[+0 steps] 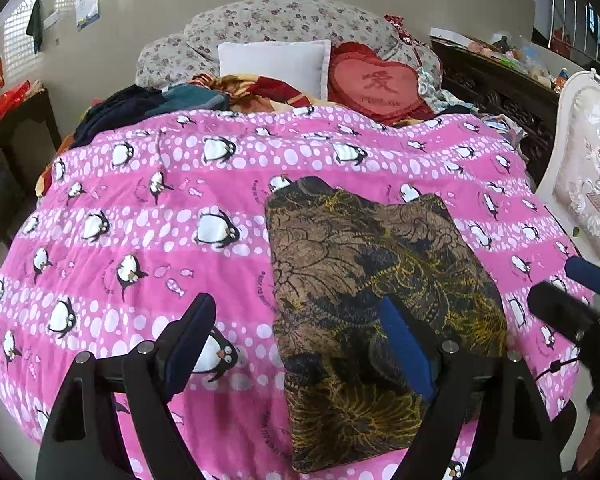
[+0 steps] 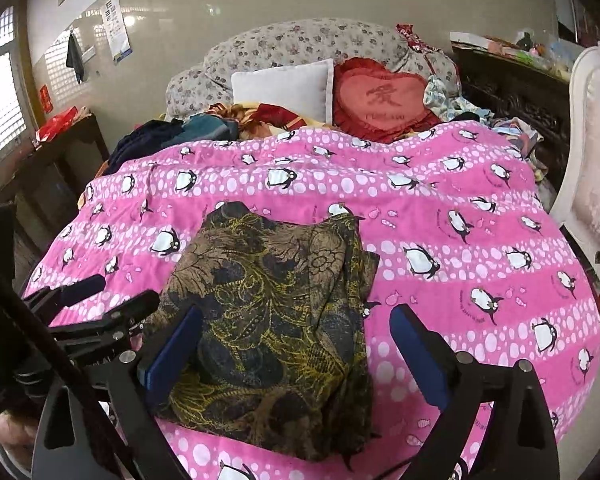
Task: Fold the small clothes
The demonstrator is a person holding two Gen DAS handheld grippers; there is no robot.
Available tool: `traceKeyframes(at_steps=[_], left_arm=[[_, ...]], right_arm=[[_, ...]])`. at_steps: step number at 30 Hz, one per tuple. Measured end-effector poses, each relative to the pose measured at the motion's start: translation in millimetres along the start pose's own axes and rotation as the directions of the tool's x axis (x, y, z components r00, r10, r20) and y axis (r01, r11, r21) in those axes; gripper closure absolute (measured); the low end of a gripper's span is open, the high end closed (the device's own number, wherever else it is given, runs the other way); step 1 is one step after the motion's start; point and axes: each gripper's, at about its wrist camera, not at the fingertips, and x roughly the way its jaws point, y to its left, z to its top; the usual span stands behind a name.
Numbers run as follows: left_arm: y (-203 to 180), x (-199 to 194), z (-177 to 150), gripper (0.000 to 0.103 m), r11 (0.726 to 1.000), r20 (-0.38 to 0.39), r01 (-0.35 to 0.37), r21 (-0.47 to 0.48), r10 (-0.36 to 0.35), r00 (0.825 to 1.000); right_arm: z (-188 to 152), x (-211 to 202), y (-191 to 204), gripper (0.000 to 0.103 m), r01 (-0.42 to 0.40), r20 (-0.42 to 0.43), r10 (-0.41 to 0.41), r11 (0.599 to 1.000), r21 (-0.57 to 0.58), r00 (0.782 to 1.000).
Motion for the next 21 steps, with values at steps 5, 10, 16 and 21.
traceKeyframes(at_steps=[5,10,16,21], left_arm=[[1.1,-1.4,0.8,0.019,1.000,0.004,0.003,-0.006,-0.003,1.000],[2.8,-0.7,1.1,0.019,1.000,0.004,-0.008,-0.016,0.008,1.000],[5.6,0.8,1.5,0.019,0.999,0.001,-0.011,-0.031,0.011,1.000],[4.1,3.3,0.5,0.019,1.000,-0.008,-0.014,-0.026,0.014,1.000]], right_arm=[[-3.3,2.4,5.5,0.005,-0.015,-0.014,0.014,1.000,-0.013,1.000],[-4.2,5.2,5.4,0.005,-0.018,-0.022,0.018,1.000,-0.002,1.000],[-4.5,9.4,4.7,0.005,-0.019,-0.036,0.020,1.000,0.004,0.999],[-6.2,13.5,4.6,0.005,-0.026,-0.047,0.026,1.000,0.000,0.999]])
